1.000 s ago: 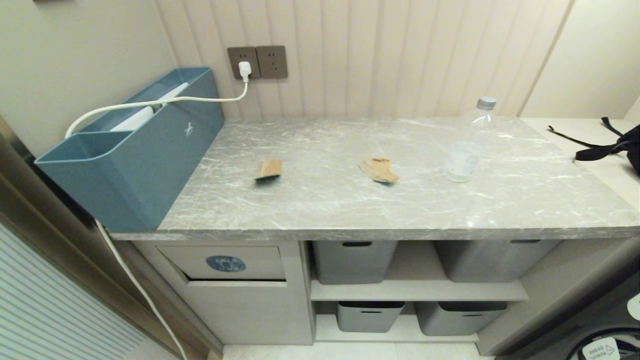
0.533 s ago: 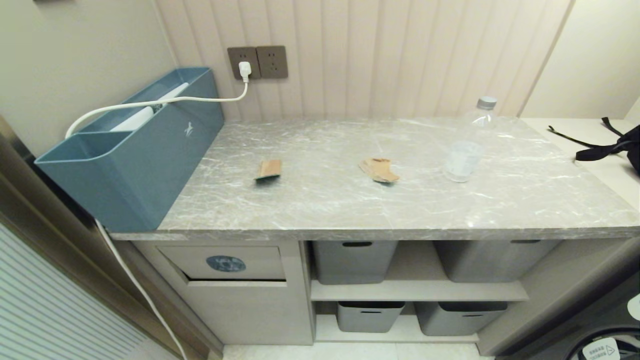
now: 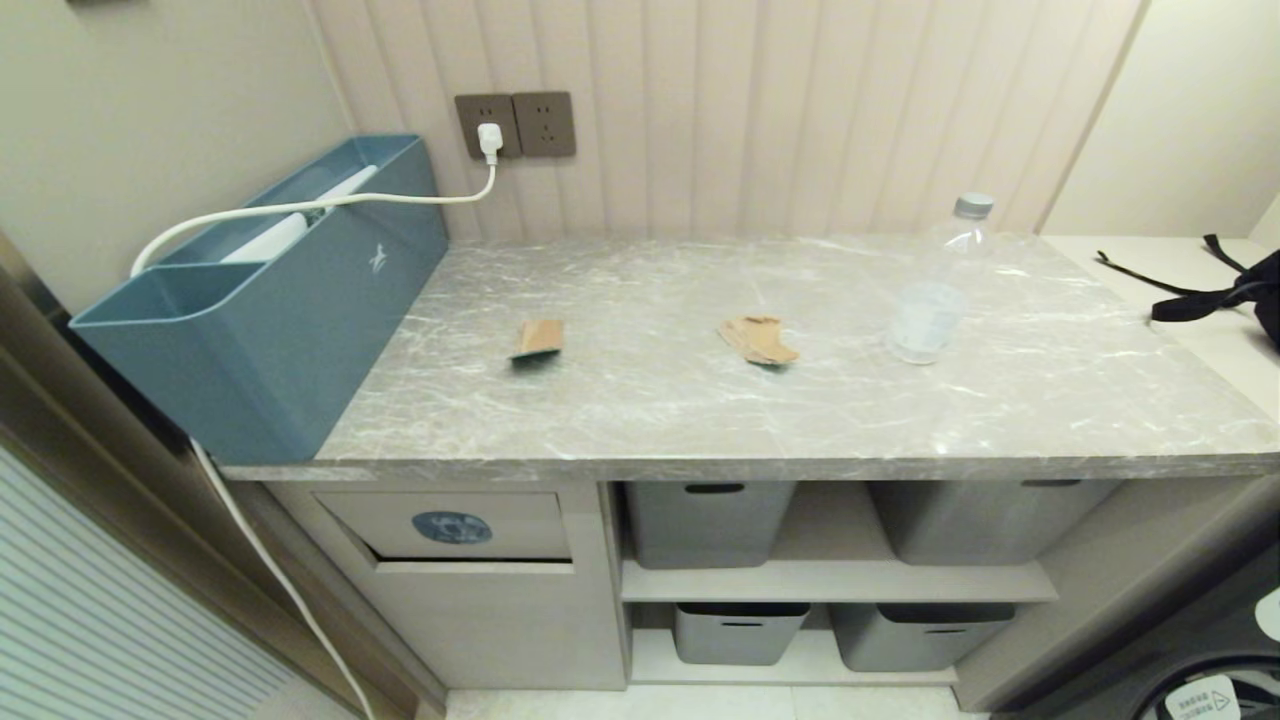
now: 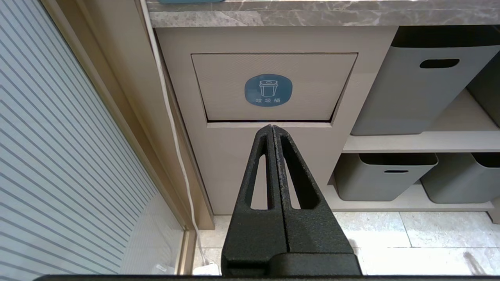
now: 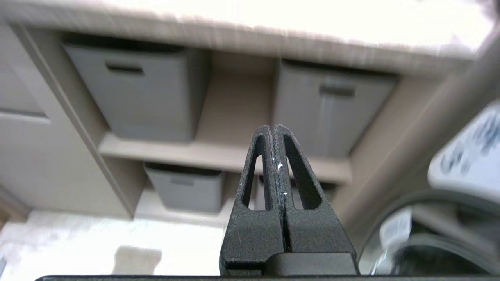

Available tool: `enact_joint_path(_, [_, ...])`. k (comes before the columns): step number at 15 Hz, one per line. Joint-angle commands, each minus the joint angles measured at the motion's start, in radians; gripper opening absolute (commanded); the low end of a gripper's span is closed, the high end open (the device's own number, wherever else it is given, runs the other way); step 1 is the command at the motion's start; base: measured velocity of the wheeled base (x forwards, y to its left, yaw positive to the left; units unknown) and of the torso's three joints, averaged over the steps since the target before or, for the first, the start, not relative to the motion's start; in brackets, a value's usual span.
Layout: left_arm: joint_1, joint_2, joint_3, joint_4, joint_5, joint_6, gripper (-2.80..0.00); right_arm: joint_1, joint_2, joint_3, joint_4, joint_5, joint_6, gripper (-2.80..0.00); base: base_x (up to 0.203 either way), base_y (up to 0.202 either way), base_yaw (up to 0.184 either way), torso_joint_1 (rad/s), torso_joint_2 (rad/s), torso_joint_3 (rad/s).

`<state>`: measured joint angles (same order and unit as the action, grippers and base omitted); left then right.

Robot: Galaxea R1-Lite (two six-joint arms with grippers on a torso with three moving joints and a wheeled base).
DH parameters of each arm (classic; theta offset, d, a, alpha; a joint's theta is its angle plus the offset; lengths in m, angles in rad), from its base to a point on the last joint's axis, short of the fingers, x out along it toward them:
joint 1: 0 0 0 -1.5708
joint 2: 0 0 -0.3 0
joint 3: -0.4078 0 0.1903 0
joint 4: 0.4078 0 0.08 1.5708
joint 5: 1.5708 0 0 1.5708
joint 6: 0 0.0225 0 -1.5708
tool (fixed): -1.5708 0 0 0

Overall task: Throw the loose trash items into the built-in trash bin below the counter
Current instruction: Pick up the garbage

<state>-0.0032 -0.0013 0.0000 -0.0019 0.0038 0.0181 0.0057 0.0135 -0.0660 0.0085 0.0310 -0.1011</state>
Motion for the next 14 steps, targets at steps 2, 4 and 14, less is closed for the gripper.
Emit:
enact_joint_path(2, [0.000,-0.002,0.000,-0.001,-0.001,0.000,-2.80,0.000,0.223,-0.163,-0.016,0.021,-0.003,-2.80,0.000,0.000,0.000,0.000,0.00,0.000])
enact_joint_path(4, [0.000,-0.001,0.000,-0.002,-0.002,0.005,-2.80,0.000,0.487,-0.282,-0.080,0.029,0.002,-2.80,0.000,0.000,0.000,0.000,0.00,0.000])
enact_joint_path(14, [0.000,-0.002,0.000,-0.003,0.000,-0.015,-2.80,0.003,1.572,-0.898,-0.582,0.065,0.064,0.00,0.000,0.000,0.000,0.000,0.00,0.000])
